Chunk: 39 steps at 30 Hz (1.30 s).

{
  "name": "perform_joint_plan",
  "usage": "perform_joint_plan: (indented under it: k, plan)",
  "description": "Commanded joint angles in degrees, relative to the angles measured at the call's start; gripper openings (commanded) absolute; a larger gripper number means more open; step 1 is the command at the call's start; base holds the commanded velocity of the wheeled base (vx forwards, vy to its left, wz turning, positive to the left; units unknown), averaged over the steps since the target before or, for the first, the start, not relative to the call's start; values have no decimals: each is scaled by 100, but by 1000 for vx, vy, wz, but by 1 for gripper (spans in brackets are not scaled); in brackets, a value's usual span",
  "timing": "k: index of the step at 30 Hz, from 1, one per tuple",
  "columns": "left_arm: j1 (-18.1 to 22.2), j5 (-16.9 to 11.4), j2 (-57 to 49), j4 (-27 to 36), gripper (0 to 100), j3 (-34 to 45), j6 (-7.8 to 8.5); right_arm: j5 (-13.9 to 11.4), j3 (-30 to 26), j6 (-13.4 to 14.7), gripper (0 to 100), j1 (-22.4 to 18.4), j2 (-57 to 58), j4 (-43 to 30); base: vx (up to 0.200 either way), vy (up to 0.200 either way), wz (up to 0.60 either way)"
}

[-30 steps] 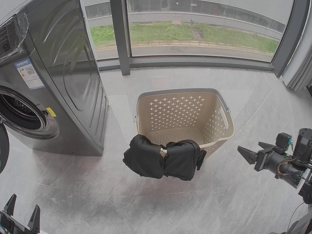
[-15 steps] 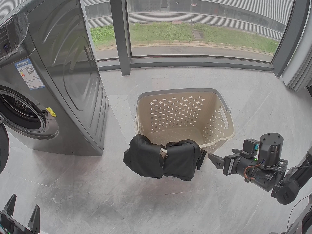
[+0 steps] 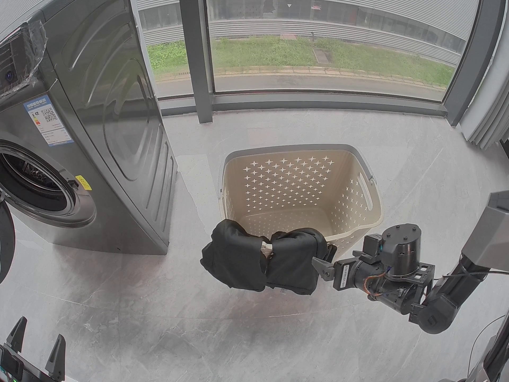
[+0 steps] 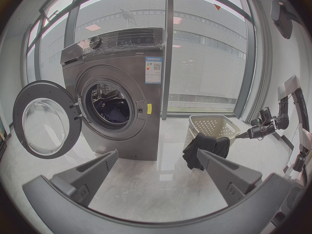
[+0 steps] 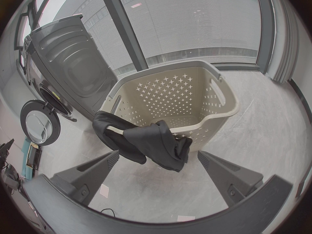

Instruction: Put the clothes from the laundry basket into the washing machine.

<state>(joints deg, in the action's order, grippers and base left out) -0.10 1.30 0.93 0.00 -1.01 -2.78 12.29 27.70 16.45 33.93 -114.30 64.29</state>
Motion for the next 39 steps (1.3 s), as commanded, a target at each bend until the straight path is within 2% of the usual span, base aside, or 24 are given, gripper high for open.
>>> perform_joint_plan:
  k: [1,28,39]
  plan:
    - [1,1,-75,0,100,84,-3,2,368,-1,100,114,-462,-5,0,0,0]
    - [1,1,-75,0,100,84,-3,28,1889,-54,100,149,-1824,-5,0,0,0]
    - [1,1,-75,0,100,84,-3,28,2038,-54,100,132,-2017,4,0,0,0]
